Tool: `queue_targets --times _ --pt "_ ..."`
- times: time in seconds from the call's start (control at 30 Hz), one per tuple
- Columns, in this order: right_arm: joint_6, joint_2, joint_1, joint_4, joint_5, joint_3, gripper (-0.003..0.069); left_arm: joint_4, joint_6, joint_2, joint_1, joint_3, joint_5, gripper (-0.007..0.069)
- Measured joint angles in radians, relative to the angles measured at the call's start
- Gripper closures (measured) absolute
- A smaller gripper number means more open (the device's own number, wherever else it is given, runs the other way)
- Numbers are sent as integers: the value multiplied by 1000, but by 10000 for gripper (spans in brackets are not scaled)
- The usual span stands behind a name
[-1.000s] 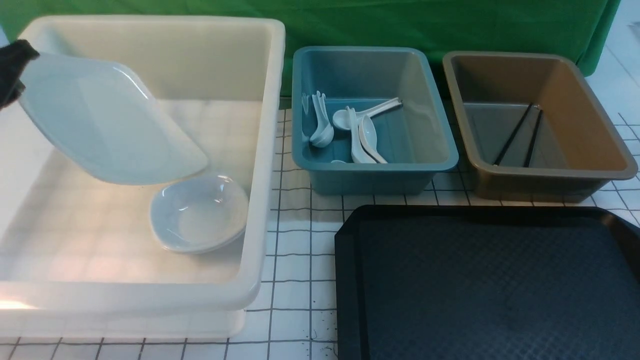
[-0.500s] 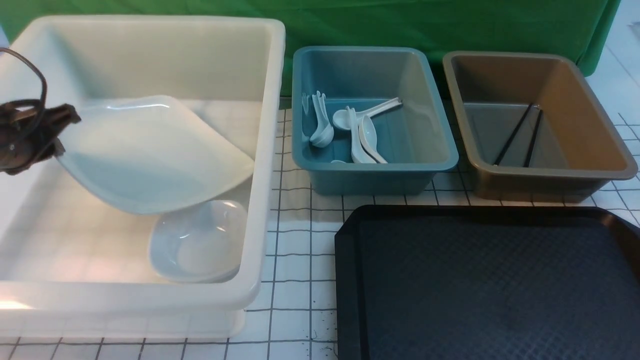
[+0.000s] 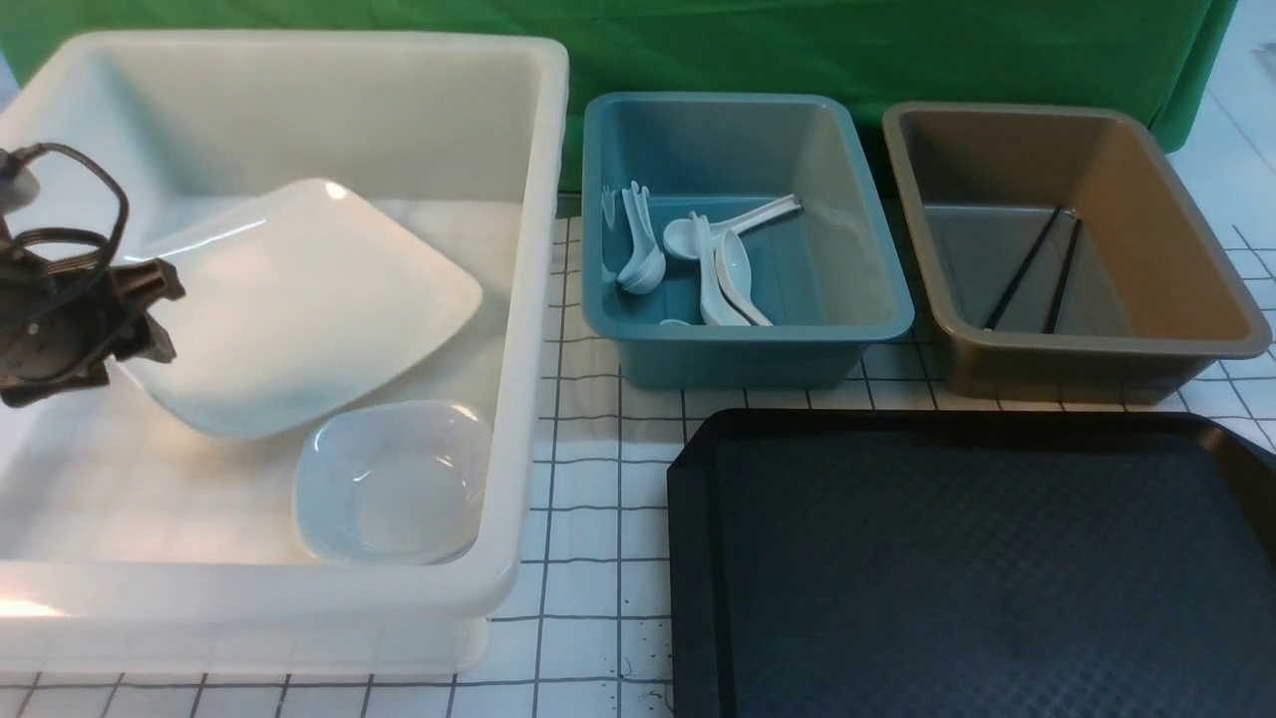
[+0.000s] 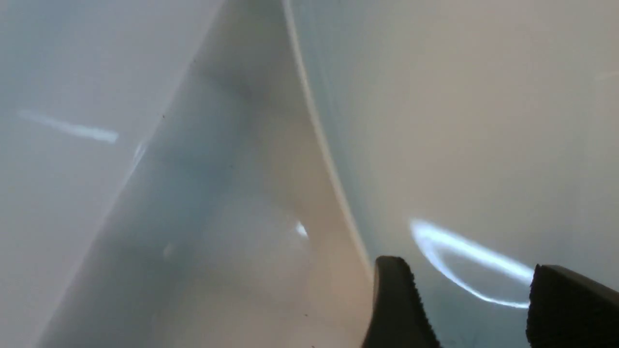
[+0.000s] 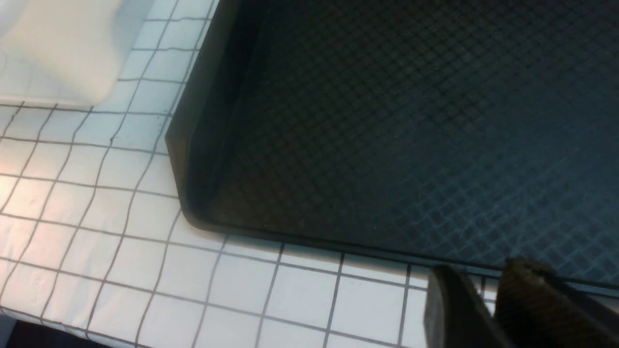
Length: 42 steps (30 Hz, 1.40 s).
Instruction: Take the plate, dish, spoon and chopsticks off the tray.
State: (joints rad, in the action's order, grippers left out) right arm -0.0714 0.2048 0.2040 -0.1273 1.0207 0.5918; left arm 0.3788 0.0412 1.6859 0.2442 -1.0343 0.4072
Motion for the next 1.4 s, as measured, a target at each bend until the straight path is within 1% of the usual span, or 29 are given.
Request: queue_targets --times 0.07,0.13,0.17,0.23,0.27,0.3,0.33,0.4,0.5,0.53,0.63,0.8,0.87,0.97,1.07,1.13,1.2,1.3,1.4 --pt "0 0 0 0 0 0 458 28 1 -3 0 -12 36 307" --pt "0 0 0 0 0 0 458 56 12 -6 0 -41 88 368" --pt "-1 0 0 0 0 0 458 73 39 -9 -7 -85 153 445" --pt "-1 0 0 0 0 0 458 83 80 -11 -25 -147 238 548" --pt "-1 0 0 0 0 0 458 85 101 -12 -39 -175 278 583" --pt "-1 0 0 0 -2 0 458 85 105 -12 -42 -181 286 588" --pt "-1 0 0 0 -4 0 458 85 124 -14 -66 -214 334 613" --pt "-1 0 0 0 -7 0 458 75 142 -17 -110 -245 379 628" --pt "-1 0 0 0 -11 0 458 53 143 -17 -141 -250 398 631" --pt "-1 0 0 0 -12 0 458 15 140 -13 -166 -250 430 633" --pt "-1 0 0 0 -12 0 458 -34 110 -1 -188 -246 448 633" --pt "-1 0 0 0 -19 0 458 -248 -93 48 -198 -189 421 633" --pt "-1 0 0 0 -24 0 458 -289 -128 76 -198 -167 423 629" --pt "-1 0 0 0 -37 0 458 -301 -149 104 -198 -132 424 628" --pt "-1 0 0 0 -46 0 458 -283 -150 113 -198 -116 421 628" --pt "-1 0 0 0 -48 0 458 -241 -143 112 -198 -115 408 627" --pt "-1 0 0 0 -49 0 458 -224 -138 112 -198 -115 400 627" --pt "-1 0 0 0 -55 0 458 -204 -128 112 -198 -115 360 627" --pt "0 0 0 0 -62 0 458 -215 -127 125 -198 -115 273 627"
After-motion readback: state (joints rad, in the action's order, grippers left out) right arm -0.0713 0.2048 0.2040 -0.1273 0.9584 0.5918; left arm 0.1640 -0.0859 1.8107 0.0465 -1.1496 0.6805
